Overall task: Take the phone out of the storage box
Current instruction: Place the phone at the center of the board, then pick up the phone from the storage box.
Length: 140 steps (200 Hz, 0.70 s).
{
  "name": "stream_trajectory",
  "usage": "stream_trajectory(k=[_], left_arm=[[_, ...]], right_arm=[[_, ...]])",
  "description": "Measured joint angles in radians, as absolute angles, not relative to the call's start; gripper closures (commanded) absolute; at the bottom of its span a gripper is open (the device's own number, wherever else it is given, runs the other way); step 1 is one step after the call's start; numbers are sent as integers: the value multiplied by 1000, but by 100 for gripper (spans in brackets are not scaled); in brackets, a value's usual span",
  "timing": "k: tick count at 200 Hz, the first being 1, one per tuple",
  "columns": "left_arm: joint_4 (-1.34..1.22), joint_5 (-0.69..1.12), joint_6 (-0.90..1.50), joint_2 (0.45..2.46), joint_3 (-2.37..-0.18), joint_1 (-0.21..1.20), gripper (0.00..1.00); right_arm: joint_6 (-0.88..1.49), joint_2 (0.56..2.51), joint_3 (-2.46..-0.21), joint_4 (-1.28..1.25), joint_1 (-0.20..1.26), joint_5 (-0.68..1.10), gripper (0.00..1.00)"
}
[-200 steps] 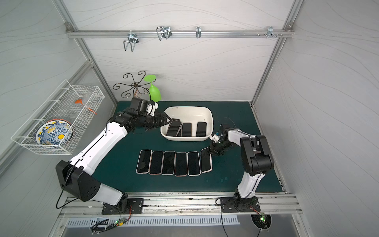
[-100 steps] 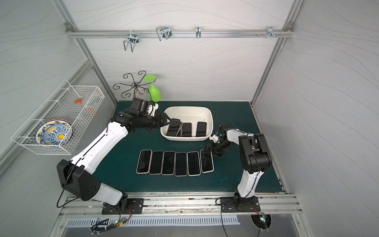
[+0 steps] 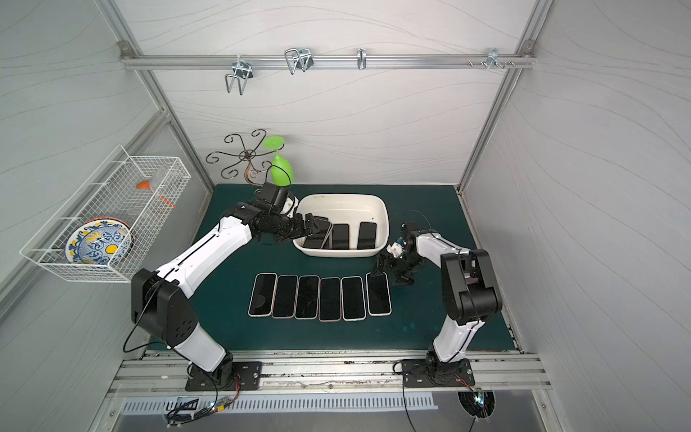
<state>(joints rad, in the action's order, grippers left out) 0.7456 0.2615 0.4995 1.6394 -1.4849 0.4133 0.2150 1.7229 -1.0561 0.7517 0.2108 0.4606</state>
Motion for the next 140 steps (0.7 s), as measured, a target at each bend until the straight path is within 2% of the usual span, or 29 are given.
stream_trajectory(k=[44, 75, 101, 140], left_arm=[[744, 254, 492, 1636, -1486, 414, 0], [746, 249, 479, 1617, -1486, 413, 0], [747, 249, 471, 1591, -1486, 413, 0], [754, 257, 463, 1565, -1486, 413, 0]], right_arm=[[223, 1620, -1204, 841, 204, 361, 1], [267, 1610, -1429, 884, 272, 253, 1], [308, 1703, -1632, 895, 350, 172, 1], [357, 1980, -1870, 922, 412, 61, 1]])
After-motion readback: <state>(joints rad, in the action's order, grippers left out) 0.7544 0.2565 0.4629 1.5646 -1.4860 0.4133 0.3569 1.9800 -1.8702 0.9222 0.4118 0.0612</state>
